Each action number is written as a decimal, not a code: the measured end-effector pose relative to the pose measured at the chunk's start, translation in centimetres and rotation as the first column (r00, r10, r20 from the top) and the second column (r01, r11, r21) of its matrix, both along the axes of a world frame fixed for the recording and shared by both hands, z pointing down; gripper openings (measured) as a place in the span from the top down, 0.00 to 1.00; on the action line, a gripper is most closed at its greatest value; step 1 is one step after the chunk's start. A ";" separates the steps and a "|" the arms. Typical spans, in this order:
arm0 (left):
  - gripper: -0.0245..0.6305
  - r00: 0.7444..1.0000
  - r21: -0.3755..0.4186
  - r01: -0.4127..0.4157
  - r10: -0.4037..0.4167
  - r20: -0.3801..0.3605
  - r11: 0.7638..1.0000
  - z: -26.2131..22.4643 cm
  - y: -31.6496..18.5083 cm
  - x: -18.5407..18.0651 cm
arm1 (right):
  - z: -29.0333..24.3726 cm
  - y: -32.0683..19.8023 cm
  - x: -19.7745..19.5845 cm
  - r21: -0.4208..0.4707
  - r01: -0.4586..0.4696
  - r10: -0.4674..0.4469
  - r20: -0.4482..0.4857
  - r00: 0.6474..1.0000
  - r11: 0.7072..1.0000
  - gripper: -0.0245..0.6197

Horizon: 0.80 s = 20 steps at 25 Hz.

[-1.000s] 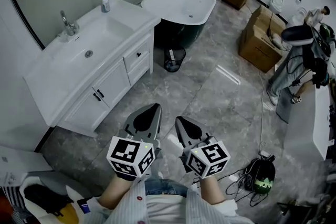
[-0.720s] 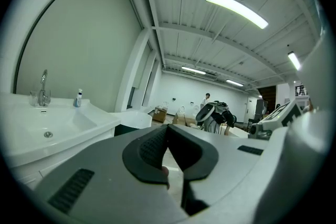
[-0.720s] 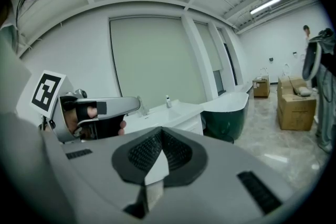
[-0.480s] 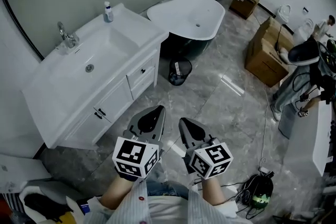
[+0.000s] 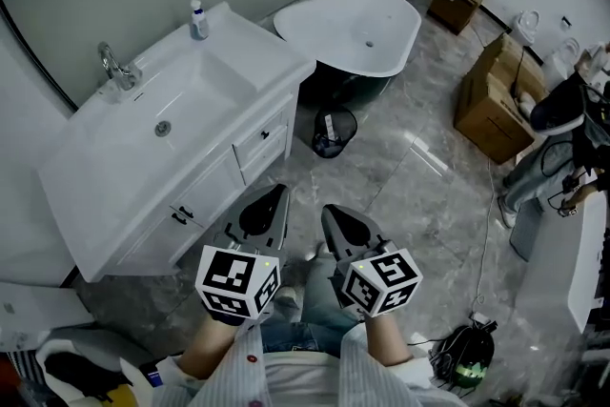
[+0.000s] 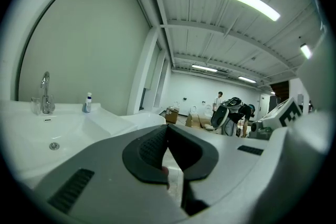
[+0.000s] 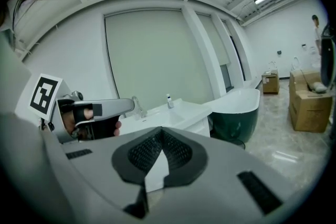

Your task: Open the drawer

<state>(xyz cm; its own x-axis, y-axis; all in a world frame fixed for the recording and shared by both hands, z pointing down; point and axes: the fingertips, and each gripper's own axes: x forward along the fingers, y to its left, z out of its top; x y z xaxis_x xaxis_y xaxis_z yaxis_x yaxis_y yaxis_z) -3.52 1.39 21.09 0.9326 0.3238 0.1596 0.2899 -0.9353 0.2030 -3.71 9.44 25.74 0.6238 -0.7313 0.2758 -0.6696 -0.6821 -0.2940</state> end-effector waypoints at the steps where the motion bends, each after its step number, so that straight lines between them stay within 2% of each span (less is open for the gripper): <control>1: 0.94 1.000 0.003 0.007 -0.007 0.000 1.000 0.1 -0.2 0.5 | 0.1 -0.1 0.7 0.000 0.006 -0.006 0.002 1.000 1.000 0.95; 6: 0.94 0.997 0.017 0.075 -0.075 -0.007 0.997 0.5 -1.5 3.7 | 0.7 -1.2 5.0 0.005 0.063 -0.063 0.003 0.998 0.998 0.95; 12: 0.94 0.981 0.017 0.195 -0.195 -0.013 0.981 0.6 -2.9 9.8 | 1.2 -3.1 11.9 0.011 0.198 -0.198 0.010 0.980 0.980 0.95; 17: 0.94 0.945 0.022 0.327 -0.327 -0.008 0.945 0.1 -4.2 15.0 | 0.8 -5.2 18.3 0.013 0.336 -0.336 0.017 0.942 0.942 0.95; 20: 0.94 0.915 0.024 0.404 -0.404 -0.002 0.915 -0.5 -5.3 17.7 | 0.2 -6.5 21.7 0.010 0.411 -0.411 0.019 0.911 0.912 0.95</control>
